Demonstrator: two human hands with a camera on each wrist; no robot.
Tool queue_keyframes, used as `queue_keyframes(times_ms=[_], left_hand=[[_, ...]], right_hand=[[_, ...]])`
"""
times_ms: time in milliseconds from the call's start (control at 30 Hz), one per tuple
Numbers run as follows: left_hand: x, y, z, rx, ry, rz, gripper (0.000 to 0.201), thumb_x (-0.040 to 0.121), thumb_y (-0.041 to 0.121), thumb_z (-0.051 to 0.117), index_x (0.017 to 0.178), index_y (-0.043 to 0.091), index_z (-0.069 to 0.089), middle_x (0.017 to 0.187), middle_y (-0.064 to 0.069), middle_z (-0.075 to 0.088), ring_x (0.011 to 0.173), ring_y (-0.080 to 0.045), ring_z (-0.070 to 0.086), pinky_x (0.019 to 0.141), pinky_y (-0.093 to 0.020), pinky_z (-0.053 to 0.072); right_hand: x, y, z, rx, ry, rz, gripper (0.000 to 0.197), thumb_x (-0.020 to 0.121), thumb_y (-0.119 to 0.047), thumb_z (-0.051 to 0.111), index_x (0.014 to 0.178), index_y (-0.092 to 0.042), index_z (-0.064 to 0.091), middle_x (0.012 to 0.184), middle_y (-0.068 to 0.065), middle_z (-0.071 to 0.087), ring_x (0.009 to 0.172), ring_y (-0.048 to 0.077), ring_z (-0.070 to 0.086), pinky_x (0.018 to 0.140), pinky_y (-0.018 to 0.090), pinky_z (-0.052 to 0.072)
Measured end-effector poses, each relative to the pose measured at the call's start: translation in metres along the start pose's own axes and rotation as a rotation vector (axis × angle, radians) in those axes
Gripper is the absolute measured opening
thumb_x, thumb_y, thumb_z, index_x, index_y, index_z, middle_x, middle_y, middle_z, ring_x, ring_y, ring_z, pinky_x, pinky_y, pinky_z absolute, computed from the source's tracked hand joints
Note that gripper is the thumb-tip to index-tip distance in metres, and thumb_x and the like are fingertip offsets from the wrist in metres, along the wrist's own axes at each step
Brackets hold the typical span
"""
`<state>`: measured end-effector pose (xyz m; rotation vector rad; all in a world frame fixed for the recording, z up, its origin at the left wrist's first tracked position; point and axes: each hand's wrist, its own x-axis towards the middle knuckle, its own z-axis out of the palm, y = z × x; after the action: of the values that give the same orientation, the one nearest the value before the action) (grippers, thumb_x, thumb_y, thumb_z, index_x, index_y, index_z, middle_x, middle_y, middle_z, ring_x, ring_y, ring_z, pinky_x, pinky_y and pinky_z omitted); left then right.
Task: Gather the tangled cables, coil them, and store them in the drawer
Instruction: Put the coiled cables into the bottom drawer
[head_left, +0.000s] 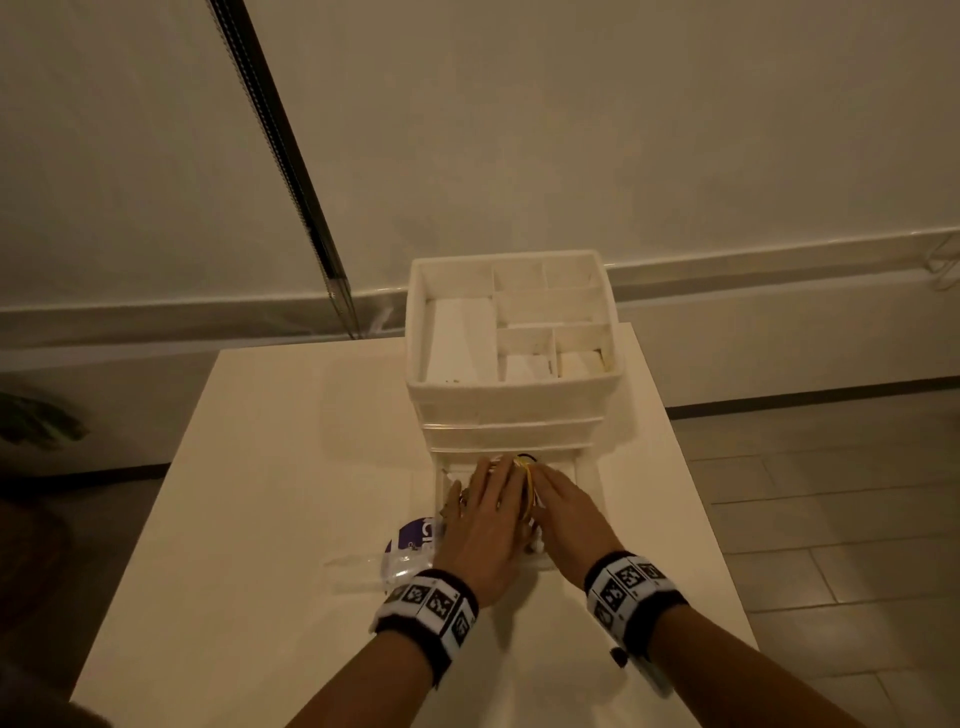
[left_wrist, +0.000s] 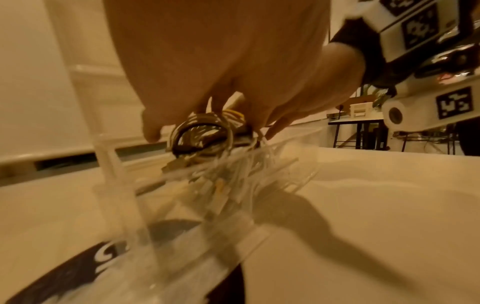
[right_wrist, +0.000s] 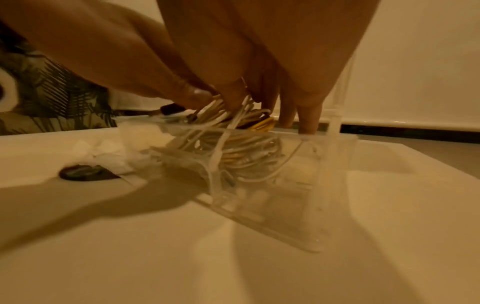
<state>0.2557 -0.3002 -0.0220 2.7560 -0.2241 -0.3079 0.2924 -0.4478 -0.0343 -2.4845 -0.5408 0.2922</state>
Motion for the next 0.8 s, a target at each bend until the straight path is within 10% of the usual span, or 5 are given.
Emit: queue_keyframes(times_ms=[400, 567, 800], left_hand=[[0.018, -0.030, 0.017, 0.128, -0.182, 0.009, 0.071, 0.099, 0.060, 0.021, 0.153, 0.035, -0.018, 0.161, 0.014, -0.024, 0.150, -0.025, -0.019, 0.121, -0.054, -0.001], [0.032, -0.023, 0.021, 0.102, -0.214, -0.078, 0.069, 0.099, 0.061, 0.015, 0.151, 0.034, -0.022, 0.160, 0.012, -0.028, 0.147, -0.027, -0.026, 0.120, -0.056, -0.005], [0.029, -0.018, 0.022, 0.092, -0.131, -0.137, 0.072, 0.098, 0.062, 0.012, 0.154, 0.028, -0.018, 0.163, 0.008, -0.022, 0.150, -0.028, -0.016, 0.119, -0.055, 0.001]], right_hand=[[0.001, 0.008, 0.013, -0.229, -0.232, 0.082, 0.073, 0.098, -0.034, 0.031, 0.150, -0.016, -0.017, 0.160, -0.003, -0.018, 0.149, 0.018, -0.012, 0.121, 0.038, 0.000], [0.009, 0.021, 0.014, -0.369, -0.179, 0.050, 0.067, 0.085, -0.046, -0.010, 0.146, -0.022, -0.024, 0.161, -0.003, -0.015, 0.149, 0.024, -0.010, 0.119, 0.040, -0.002], [0.014, 0.024, 0.015, -0.274, -0.106, 0.046, 0.060, 0.096, -0.039, 0.015, 0.152, -0.026, -0.003, 0.162, 0.007, 0.007, 0.147, 0.025, 0.016, 0.118, 0.039, 0.021]])
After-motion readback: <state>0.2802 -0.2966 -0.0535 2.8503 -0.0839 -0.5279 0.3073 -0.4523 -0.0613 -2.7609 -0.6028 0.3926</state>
